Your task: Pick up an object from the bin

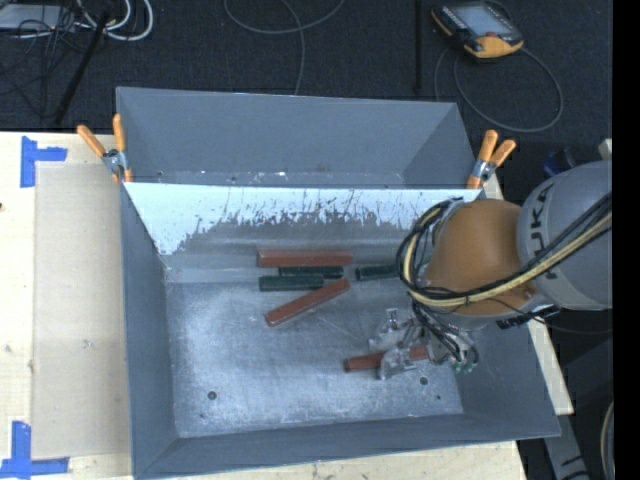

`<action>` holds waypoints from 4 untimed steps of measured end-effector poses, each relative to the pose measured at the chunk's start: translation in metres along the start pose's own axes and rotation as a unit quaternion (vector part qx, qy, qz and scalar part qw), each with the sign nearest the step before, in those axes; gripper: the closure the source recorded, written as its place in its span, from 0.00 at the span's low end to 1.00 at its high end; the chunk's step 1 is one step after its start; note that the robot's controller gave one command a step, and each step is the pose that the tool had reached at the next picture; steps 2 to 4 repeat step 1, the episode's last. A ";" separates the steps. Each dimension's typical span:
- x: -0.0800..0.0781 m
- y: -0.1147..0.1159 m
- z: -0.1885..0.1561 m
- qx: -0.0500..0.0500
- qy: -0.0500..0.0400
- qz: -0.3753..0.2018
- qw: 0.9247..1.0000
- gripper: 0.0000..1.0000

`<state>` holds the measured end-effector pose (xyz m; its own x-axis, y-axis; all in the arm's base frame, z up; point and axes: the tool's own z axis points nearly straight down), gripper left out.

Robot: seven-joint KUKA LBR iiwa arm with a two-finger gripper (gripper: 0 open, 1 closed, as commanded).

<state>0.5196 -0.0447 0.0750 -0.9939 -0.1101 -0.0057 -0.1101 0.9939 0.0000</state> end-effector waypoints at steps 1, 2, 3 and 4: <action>0.002 -0.014 -0.173 0.001 -0.001 -0.003 1.000 1.00; 0.002 -0.014 -0.173 0.001 -0.001 -0.003 1.000 1.00; 0.002 -0.014 -0.173 0.001 -0.001 -0.003 1.000 1.00; 0.002 -0.014 -0.173 0.001 -0.001 -0.003 1.000 1.00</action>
Offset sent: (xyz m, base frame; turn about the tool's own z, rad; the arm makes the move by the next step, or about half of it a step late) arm 0.0000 0.0000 0.0000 0.0000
